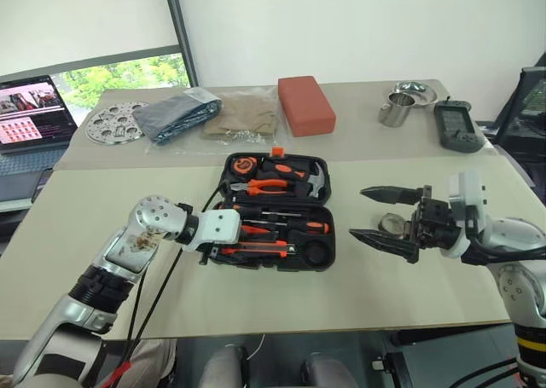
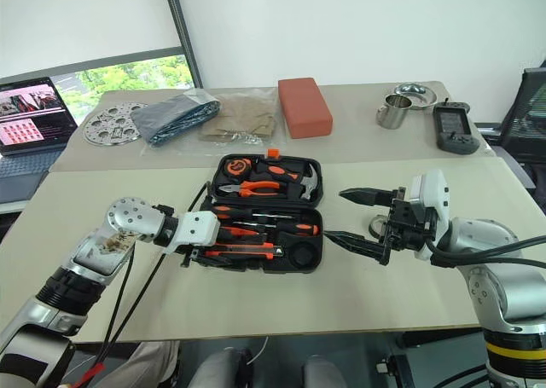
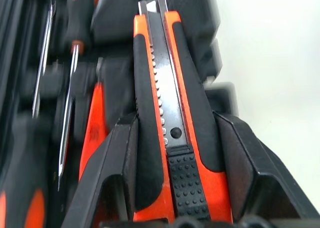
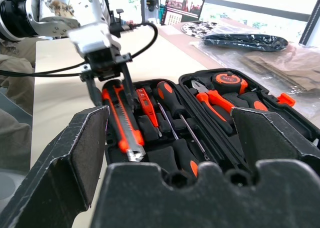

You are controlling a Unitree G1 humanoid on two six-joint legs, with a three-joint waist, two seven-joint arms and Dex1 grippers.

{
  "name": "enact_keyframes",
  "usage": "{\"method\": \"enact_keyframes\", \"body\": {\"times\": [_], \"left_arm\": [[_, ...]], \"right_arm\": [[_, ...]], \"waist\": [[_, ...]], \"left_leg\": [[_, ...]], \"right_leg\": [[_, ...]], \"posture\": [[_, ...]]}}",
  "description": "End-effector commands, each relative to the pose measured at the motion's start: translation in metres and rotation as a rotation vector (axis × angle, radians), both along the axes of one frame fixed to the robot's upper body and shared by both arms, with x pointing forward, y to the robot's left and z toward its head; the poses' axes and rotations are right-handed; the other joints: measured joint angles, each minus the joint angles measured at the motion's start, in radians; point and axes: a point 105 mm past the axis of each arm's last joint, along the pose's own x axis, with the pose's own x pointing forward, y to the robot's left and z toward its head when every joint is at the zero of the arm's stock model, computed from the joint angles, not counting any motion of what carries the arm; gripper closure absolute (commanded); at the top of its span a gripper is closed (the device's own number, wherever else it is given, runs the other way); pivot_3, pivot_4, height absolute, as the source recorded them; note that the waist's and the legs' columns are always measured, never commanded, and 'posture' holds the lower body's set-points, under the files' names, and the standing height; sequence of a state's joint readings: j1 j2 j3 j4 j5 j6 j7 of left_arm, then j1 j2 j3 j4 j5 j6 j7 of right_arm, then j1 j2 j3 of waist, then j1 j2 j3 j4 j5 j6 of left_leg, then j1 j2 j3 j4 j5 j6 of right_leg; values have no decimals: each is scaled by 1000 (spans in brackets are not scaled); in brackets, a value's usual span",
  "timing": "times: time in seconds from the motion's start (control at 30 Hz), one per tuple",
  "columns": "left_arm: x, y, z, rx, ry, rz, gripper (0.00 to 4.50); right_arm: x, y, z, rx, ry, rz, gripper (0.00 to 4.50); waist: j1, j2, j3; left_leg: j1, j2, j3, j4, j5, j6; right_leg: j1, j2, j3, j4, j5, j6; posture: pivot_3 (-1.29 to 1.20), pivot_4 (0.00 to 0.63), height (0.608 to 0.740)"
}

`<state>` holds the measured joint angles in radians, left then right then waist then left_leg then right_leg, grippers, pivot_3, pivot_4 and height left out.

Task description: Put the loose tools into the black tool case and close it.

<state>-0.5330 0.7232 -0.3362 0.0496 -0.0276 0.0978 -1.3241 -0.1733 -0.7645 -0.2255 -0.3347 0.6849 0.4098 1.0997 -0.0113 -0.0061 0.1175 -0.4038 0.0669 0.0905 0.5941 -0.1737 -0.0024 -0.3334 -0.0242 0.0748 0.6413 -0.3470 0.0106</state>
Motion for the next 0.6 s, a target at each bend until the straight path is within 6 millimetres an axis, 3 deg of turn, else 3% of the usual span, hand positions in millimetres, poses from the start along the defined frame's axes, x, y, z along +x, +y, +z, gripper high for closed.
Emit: {"method": "enact_keyframes", "body": {"times": [0.03,0.23,0.6], "left_arm": [[2,14,-6,65,13,15,2733],[-2,10,-13,90,40,-49,2733],[11,1,-27,112,55,-85,2733]], "right_arm": [[-3,0,12,10,-68,6,0],[-3,0,12,10,-70,3,0],[-2,-2,12,7,-72,-4,0]], "waist": [[-3,0,0],[-3,0,0],[7,2,-1]], "left_leg": [[0,0,0,0,0,0],[0,0,0,0,0,0],[0,0,0,1,0,0]], "right_leg": [[0,0,0,0,0,0],[0,1,0,0,0,0],[1,0,0,0,0,0]], "posture": [[0,150,740],[0,150,740],[0,150,740]]}}
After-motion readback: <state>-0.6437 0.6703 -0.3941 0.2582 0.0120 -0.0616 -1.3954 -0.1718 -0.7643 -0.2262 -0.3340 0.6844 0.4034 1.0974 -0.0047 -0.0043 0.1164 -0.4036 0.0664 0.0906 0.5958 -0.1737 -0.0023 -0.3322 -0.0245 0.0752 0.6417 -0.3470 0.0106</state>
